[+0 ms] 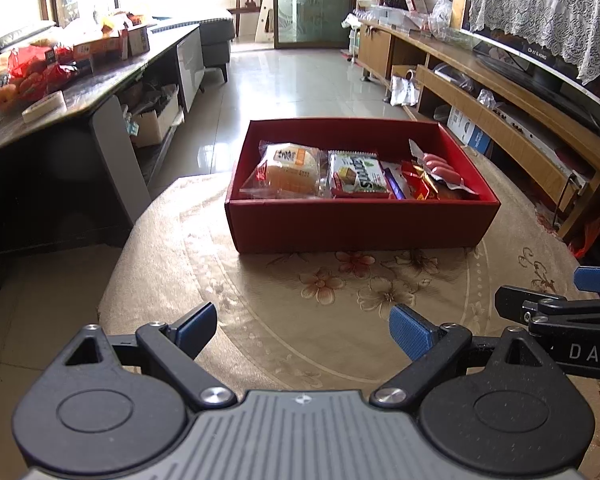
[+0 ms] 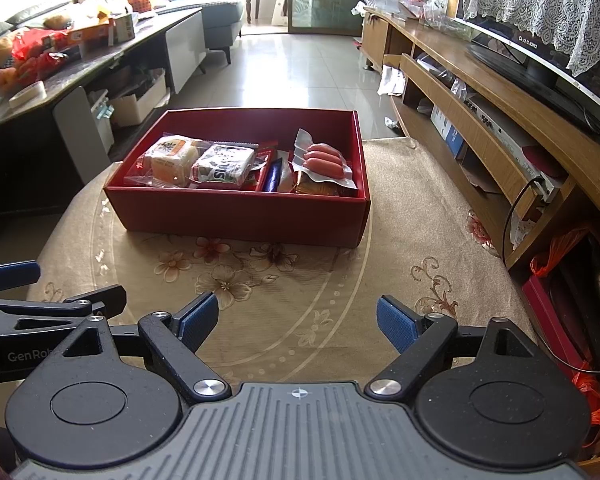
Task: Organize snacks
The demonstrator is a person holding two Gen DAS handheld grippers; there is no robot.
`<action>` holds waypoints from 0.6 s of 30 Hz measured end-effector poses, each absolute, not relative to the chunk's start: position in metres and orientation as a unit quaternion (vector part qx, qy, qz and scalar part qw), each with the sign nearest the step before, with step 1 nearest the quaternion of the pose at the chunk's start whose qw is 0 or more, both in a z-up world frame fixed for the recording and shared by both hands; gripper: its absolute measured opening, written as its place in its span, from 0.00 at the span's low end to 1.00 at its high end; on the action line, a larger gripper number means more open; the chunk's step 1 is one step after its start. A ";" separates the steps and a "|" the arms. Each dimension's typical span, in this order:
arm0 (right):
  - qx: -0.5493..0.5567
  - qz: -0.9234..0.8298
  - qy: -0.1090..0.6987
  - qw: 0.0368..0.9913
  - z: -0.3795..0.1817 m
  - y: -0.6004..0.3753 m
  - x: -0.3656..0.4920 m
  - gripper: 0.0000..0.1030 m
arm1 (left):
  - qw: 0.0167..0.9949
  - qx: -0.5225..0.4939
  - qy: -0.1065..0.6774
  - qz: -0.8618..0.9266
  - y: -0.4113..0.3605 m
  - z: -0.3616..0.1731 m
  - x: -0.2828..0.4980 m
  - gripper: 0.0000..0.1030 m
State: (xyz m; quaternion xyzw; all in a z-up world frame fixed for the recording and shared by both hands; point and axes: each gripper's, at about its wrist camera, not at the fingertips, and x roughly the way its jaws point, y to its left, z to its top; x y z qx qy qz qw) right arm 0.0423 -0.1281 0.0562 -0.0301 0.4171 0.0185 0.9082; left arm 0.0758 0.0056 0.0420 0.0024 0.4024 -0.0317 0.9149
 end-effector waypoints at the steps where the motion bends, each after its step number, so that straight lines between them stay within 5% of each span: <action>1: -0.030 0.019 0.417 0.908 0.056 -0.128 0.042 0.88 | 0.916 0.004 0.399 -0.032 0.006 0.043 0.075 0.88; 18: -0.021 0.009 0.408 0.913 0.059 -0.138 0.042 0.88 | 0.913 0.015 0.408 -0.015 0.006 0.042 0.077 0.88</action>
